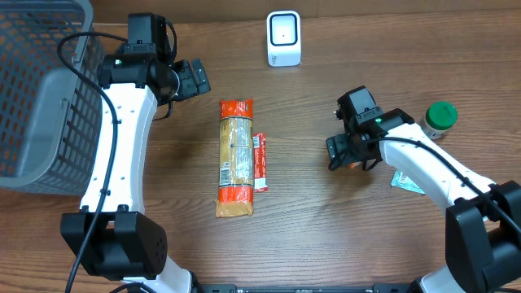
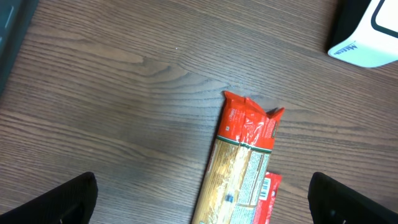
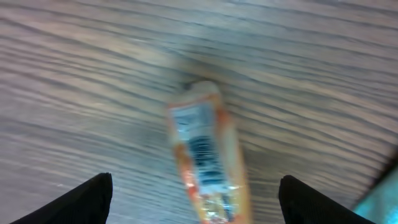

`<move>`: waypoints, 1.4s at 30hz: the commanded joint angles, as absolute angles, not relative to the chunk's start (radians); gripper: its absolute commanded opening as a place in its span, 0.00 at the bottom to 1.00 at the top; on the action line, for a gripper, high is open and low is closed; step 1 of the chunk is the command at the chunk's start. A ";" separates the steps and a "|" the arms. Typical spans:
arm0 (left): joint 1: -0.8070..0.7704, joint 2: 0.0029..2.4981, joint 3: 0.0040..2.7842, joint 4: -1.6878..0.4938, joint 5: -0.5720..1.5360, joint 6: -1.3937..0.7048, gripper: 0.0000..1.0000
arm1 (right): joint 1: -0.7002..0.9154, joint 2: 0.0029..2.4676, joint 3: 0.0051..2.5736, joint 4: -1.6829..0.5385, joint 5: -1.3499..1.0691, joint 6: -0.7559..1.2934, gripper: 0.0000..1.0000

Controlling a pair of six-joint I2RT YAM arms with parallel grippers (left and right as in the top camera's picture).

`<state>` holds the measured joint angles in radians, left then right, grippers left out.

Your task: Scan the item barcode

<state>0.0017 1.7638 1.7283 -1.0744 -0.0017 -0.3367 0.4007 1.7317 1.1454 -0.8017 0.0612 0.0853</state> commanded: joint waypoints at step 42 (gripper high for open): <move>-0.001 1.772 1.731 -1.073 -0.011 -0.325 1.00 | 0.403 1.724 1.046 -0.604 0.008 0.056 0.49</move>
<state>0.0017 1.7638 1.7283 -1.0744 -0.0017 -0.3367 0.4019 1.7317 1.0523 -0.6186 0.0643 0.0525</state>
